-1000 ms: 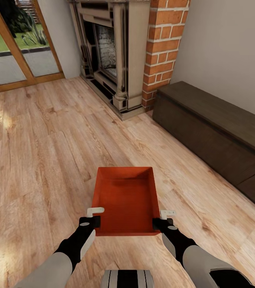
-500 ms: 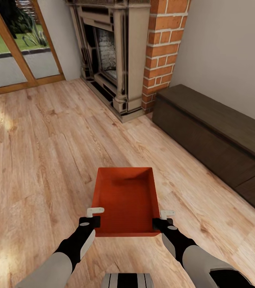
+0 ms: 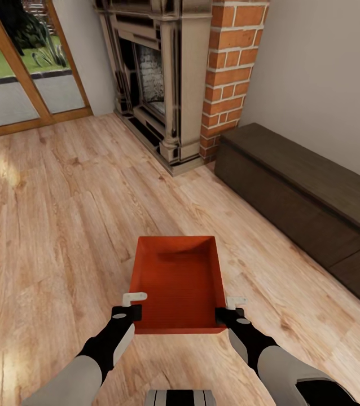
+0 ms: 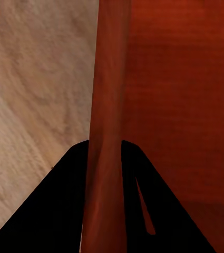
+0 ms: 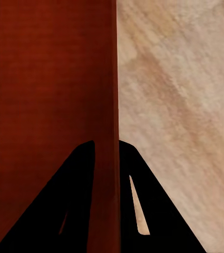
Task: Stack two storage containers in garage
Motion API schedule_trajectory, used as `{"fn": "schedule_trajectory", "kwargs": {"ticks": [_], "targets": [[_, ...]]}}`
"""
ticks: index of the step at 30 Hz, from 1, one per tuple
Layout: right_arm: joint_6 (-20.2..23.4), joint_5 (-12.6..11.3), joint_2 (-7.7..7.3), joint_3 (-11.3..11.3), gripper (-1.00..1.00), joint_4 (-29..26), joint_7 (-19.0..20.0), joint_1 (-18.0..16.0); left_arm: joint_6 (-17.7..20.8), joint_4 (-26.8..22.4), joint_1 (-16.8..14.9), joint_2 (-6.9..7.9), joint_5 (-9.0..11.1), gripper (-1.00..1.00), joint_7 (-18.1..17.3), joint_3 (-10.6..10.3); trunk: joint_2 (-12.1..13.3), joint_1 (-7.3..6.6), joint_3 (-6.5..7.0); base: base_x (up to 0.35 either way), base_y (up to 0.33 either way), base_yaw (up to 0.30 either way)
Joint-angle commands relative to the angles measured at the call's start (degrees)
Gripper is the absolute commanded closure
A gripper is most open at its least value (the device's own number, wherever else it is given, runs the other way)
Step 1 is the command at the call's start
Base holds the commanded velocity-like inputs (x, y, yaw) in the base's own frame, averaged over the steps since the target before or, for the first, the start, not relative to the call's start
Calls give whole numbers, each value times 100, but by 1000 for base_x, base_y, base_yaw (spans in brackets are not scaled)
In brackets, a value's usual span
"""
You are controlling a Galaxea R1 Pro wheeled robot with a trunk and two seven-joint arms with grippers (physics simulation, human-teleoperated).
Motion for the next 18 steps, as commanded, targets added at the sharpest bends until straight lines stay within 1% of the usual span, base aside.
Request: {"fn": "schedule_trajectory", "kwargs": {"ticks": [1,18], "targets": [[-25,44,-31,-74,100,0,-41,-3,51,-10,-4,11,-19,100,192,-15,40,-23,15,0,0,0],[-27,44,-31,-75,100,-5,-41,-3,68,-10,-3,20,-19,100,192,-6,722,-397,320,0,0,0]]}}
